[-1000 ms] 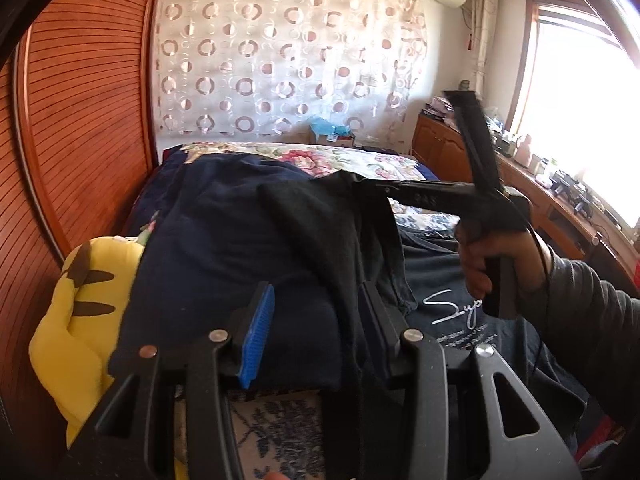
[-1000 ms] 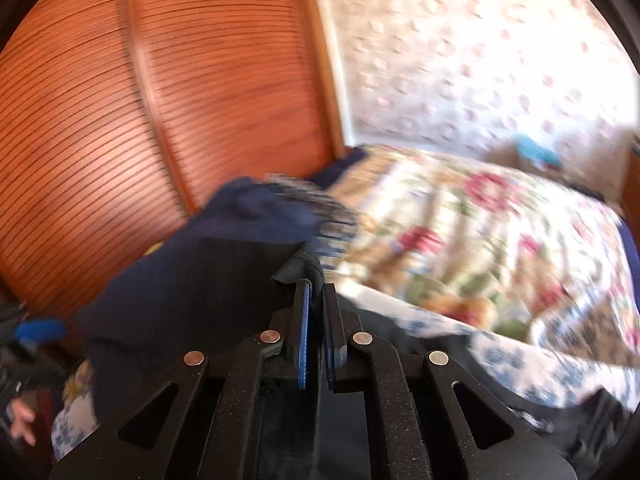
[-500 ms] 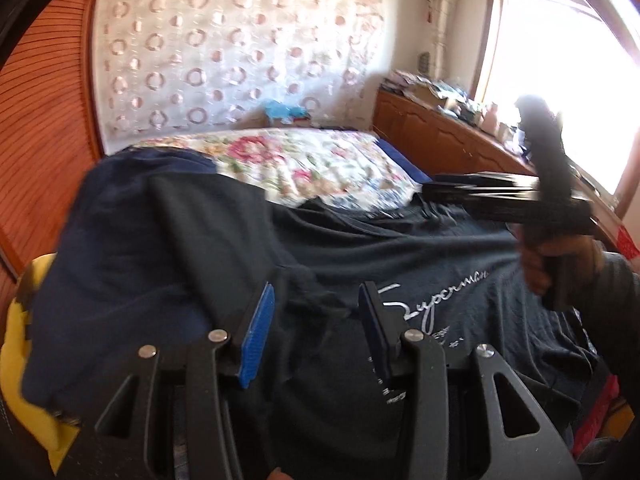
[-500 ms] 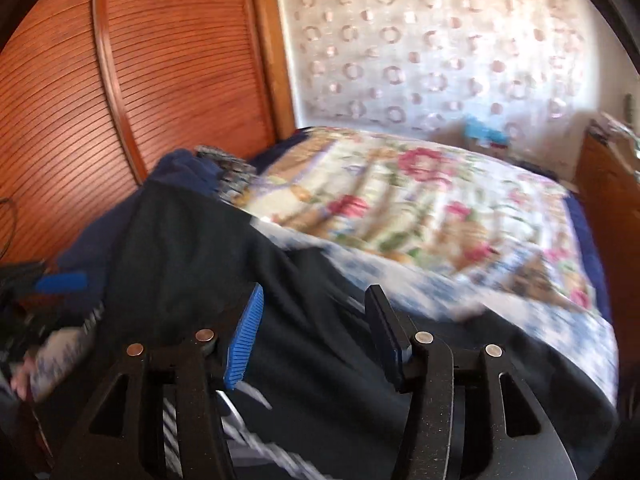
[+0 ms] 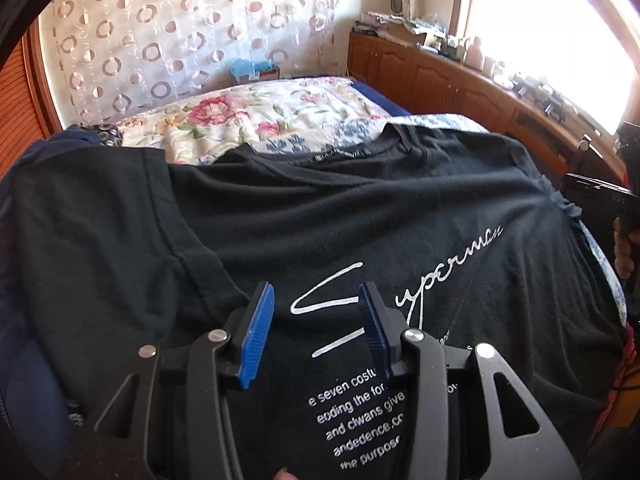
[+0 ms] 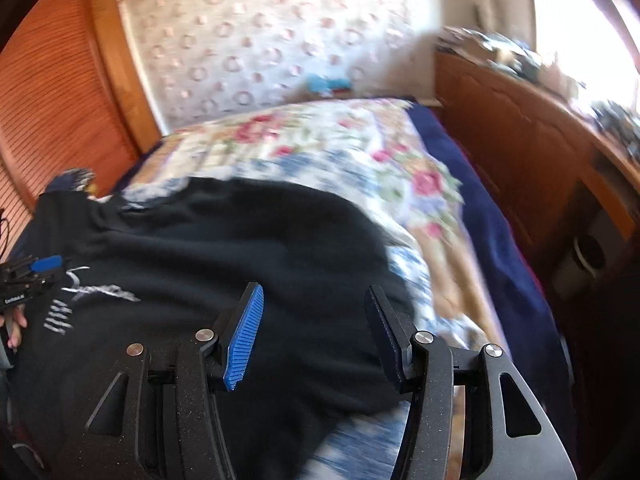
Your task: Fold small clothes
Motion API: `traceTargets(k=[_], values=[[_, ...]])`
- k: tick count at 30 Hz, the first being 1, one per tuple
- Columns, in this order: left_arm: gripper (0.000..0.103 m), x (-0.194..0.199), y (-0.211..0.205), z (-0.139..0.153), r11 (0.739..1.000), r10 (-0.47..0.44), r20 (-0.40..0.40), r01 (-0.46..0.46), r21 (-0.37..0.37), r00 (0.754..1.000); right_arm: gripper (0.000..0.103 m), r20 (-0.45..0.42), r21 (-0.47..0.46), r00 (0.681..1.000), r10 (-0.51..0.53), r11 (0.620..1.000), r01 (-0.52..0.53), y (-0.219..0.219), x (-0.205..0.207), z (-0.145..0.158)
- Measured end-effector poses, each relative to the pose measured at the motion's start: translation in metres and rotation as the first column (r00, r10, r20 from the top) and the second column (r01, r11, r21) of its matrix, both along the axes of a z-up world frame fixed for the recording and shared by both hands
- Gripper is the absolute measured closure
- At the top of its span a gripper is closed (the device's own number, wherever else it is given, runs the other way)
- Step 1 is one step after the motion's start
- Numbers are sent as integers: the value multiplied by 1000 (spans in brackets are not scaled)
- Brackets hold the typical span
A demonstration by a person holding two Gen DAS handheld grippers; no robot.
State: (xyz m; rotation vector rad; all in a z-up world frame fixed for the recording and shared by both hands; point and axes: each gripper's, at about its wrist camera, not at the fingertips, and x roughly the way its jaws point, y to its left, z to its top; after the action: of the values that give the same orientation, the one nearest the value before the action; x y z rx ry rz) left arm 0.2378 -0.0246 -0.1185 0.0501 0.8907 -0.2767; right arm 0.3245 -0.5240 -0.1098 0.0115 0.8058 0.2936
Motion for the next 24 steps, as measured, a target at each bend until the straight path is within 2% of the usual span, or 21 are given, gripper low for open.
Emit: traceTargets(k=[2, 6, 10, 18, 22, 24], values=[[60, 4, -2, -5, 1000, 2, -13, -2, 5, 1000, 49, -19, 9, 999, -30, 999, 30, -21, -3, -6], [60, 7, -8, -12, 999, 12, -23, -11, 30, 1000, 49, -46, 18, 998, -37, 999, 37, -37, -9, -16], [60, 5, -9, -13, 999, 10, -10, -9, 47, 1000, 49, -107, 43, 994, -31, 998, 36, -40, -10, -25], [53, 4, -11, -14, 999, -2, 1, 2, 43, 1000, 49, -140, 19, 989, -43, 999, 46, -37, -7, -28], [52, 5, -10, -14, 999, -4, -1, 4, 39, 1000, 50, -158, 37, 987, -42, 998, 48, -37, -7, -31], [52, 5, -10, -14, 999, -4, -1, 4, 39, 1000, 67, -146, 47, 988, -42, 998, 50, -36, -9, -29]])
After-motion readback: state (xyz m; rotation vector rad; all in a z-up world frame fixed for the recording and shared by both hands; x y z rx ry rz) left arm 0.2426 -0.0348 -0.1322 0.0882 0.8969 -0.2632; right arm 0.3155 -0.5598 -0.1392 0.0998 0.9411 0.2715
